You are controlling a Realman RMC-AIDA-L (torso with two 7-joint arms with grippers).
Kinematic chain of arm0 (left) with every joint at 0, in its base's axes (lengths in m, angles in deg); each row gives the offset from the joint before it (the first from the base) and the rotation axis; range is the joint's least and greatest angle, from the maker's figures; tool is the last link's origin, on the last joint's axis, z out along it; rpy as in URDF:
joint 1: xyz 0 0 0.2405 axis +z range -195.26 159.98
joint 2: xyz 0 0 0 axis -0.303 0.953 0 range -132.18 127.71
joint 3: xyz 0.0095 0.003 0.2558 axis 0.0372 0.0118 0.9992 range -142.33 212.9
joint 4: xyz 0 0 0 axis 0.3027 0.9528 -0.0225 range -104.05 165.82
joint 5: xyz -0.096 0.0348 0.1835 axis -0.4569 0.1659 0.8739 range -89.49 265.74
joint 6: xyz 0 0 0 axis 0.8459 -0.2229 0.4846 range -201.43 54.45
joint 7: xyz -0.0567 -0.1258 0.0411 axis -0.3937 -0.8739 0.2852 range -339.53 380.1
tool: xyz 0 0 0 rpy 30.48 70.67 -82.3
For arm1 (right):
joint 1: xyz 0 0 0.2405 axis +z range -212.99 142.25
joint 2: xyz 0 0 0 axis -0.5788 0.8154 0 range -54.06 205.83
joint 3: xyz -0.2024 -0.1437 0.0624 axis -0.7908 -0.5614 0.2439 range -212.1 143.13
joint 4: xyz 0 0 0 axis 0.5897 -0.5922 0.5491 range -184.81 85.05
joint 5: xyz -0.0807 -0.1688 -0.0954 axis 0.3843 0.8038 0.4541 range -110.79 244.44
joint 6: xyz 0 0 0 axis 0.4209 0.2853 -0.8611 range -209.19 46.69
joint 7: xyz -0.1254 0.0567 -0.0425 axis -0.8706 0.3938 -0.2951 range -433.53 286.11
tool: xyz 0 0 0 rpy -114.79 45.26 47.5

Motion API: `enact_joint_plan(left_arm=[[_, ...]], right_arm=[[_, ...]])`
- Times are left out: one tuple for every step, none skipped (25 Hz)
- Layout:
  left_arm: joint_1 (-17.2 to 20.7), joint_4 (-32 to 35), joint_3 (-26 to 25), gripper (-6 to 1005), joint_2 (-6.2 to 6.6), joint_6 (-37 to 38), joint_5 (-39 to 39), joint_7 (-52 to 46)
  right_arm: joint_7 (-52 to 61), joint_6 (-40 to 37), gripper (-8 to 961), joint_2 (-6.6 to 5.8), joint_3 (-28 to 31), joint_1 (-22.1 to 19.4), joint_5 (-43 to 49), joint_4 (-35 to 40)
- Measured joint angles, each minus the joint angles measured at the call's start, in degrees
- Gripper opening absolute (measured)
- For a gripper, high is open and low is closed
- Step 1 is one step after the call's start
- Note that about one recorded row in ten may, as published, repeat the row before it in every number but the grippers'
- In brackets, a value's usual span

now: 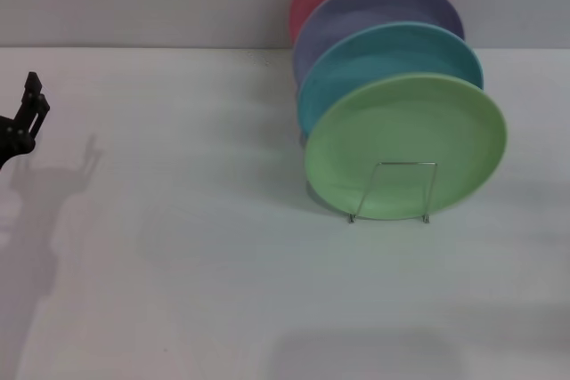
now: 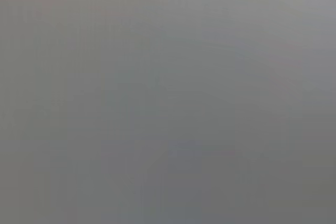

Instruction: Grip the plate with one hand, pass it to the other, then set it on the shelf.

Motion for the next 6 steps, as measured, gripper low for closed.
enact_joint_plan(left_arm=[[0.0, 0.2, 0.1, 807, -0.02, 0.0, 0.0, 0.0], [0.0, 0.4, 0.1, 807, -0.04, 0.0, 0.0, 0.2], [-0.2, 1.0, 0.1, 807, -0.07, 0.1, 0.0, 0.3], [-0.2, 1.0, 0.1, 807, -0.07, 0.1, 0.0, 0.3], [-0.3, 1.1, 0.1, 807, -0.08, 0.1, 0.0, 0.2], [-0.3, 1.2, 0.1, 807, -0.08, 0.2, 0.0, 0.1]], right_arm=[[0.0, 0.0, 819, 0.00, 0.0, 0.0, 0.0, 0.0], [0.0, -0.1, 819, 0.00, 0.0, 0.2, 0.0, 0.4], [-0.1, -0.3, 819, 0.00, 0.1, 0.5, -0.1, 1.0], [-0.1, -0.3, 819, 0.00, 0.1, 0.5, -0.1, 1.0], [-0.1, -0.3, 819, 0.00, 0.1, 0.4, -0.1, 1.0], [-0.1, -0.4, 819, 0.00, 0.0, 0.4, -0.1, 1.1]])
